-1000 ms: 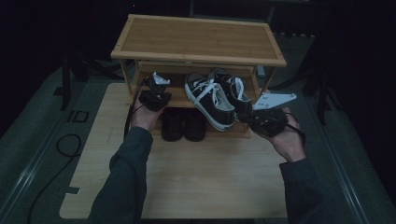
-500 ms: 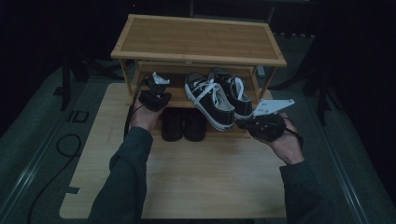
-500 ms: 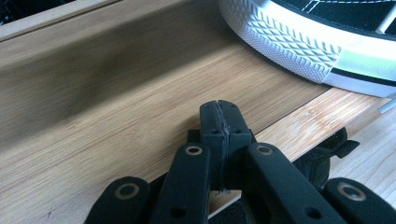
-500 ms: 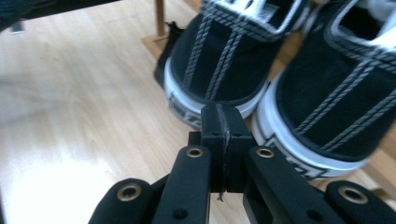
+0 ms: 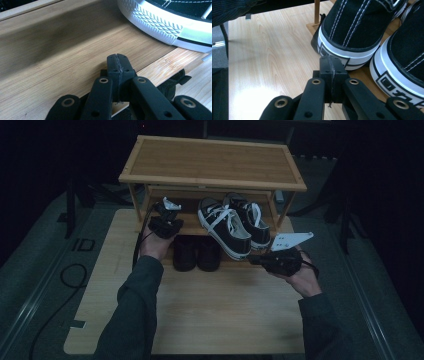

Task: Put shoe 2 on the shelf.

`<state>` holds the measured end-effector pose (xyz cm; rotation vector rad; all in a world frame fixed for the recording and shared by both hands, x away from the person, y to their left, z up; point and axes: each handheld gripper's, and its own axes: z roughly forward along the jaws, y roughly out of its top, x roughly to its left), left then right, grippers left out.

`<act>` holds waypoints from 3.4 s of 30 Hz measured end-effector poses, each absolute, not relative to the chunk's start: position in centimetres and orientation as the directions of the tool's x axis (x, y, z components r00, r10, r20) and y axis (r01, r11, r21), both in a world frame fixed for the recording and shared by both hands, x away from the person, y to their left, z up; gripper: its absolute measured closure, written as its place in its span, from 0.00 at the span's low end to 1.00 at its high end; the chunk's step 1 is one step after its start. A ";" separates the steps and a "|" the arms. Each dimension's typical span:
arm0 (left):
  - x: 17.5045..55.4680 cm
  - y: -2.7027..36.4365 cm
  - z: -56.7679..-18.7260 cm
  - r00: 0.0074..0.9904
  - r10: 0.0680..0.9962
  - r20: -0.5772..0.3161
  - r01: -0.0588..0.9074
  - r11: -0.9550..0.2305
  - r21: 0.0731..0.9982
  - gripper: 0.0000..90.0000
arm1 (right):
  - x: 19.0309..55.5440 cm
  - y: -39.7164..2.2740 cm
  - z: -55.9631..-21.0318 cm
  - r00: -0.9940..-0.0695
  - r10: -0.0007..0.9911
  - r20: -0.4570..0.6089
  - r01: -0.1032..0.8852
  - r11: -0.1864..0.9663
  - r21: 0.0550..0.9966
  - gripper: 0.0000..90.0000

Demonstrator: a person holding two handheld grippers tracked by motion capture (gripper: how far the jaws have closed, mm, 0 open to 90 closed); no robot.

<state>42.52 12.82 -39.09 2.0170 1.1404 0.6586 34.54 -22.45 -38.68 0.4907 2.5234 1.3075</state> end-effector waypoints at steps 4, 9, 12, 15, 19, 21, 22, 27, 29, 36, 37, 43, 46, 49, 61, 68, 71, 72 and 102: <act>42.5 12.8 -39.0 0.493 0.868 0.061 0.507 -0.344 0.790 1.00 | 34.7 -22.4 -38.9 -0.916 0.395 -0.069 0.170 0.539 0.825 1.00; 42.6 12.4 -39.0 0.507 0.860 0.052 0.504 -0.345 0.792 1.00 | 34.8 -22.2 -39.2 -0.915 0.399 -0.062 0.177 0.535 0.826 1.00; 42.8 12.2 -39.1 0.509 0.860 0.038 0.510 -0.337 0.791 1.00 | 34.8 -22.1 -39.2 -0.918 0.392 -0.058 0.174 0.530 0.830 1.00; 42.8 11.9 -39.1 0.507 0.860 0.060 0.506 -0.353 0.787 1.00 | 34.8 -21.9 -39.1 -0.920 0.388 -0.058 0.170 0.529 0.832 1.00; 42.6 11.6 -39.1 0.501 0.860 0.096 0.498 -0.377 0.781 1.00 | 34.8 -21.4 -39.1 -0.926 0.374 -0.052 0.163 0.522 0.837 1.00; 42.6 11.4 -39.0 0.498 0.860 0.111 0.495 -0.387 0.778 1.00 | 34.9 -21.1 -39.2 -0.929 0.367 -0.051 0.160 0.521 0.838 1.00; 42.6 11.2 -39.0 0.497 0.859 0.123 0.494 -0.397 0.774 1.00 | 34.9 -21.0 -39.2 -0.930 0.366 -0.046 0.163 0.521 0.838 1.00; 42.6 10.9 -38.9 0.496 0.856 0.146 0.493 -0.415 0.764 1.00 | 35.0 -20.5 -39.2 -0.935 0.354 -0.041 0.158 0.515 0.842 1.00; 42.6 10.9 -38.9 0.496 0.856 0.147 0.493 -0.417 0.764 1.00 | 35.1 -20.2 -39.2 -0.937 0.348 -0.039 0.156 0.513 0.844 1.00; 42.8 11.0 -38.8 0.516 0.850 0.103 0.499 -0.397 0.771 1.00 | 35.2 -19.5 -39.1 -0.941 0.336 -0.035 0.150 0.506 0.849 1.00; 42.9 11.0 -38.9 0.526 0.848 0.074 0.500 -0.378 0.779 1.00 | 35.3 -19.4 -39.1 -0.942 0.334 -0.035 0.148 0.505 0.850 1.00; 42.9 9.5 -38.9 0.533 0.841 0.091 0.490 -0.395 0.777 1.00 | 35.2 -19.2 -39.2 -0.941 0.336 -0.039 0.148 0.511 0.847 1.00; 42.8 9.0 -38.8 0.527 0.839 0.134 0.487 -0.427 0.762 1.00 | 35.2 -19.1 -39.2 -0.941 0.336 -0.037 0.147 0.505 0.851 1.00; 42.7 8.8 -38.7 0.524 0.839 0.148 0.486 -0.437 0.757 1.00 | 35.3 -19.0 -39.1 -0.942 0.334 -0.029 0.148 0.492 0.858 1.00; 43.1 8.7 -38.9 0.543 0.833 0.101 0.484 -0.409 0.773 1.00 | 35.6 -17.7 -39.3 -0.946 0.323 -0.027 0.143 0.491 0.859 1.00; 43.1 8.2 -38.8 0.547 0.830 0.113 0.483 -0.423 0.766 1.00 | 35.6 -17.5 -39.2 -0.946 0.323 -0.038 0.133 0.491 0.861 1.00; 43.0 8.2 -38.8 0.543 0.830 0.123 0.481 -0.428 0.765 1.00 | 35.7 -17.2 -39.2 -0.947 0.320 -0.034 0.134 0.488 0.862 1.00; 43.0 8.1 -38.8 0.543 0.830 0.129 0.479 -0.431 0.765 1.00 | 35.7 -17.1 -39.2 -0.947 0.321 -0.035 0.134 0.489 0.862 1.00; 42.8 9.0 -38.8 0.514 0.845 0.147 0.493 -0.431 0.756 1.00 | 36.4 -15.9 -39.7 -0.956 0.293 -0.024 0.119 0.460 0.880 1.00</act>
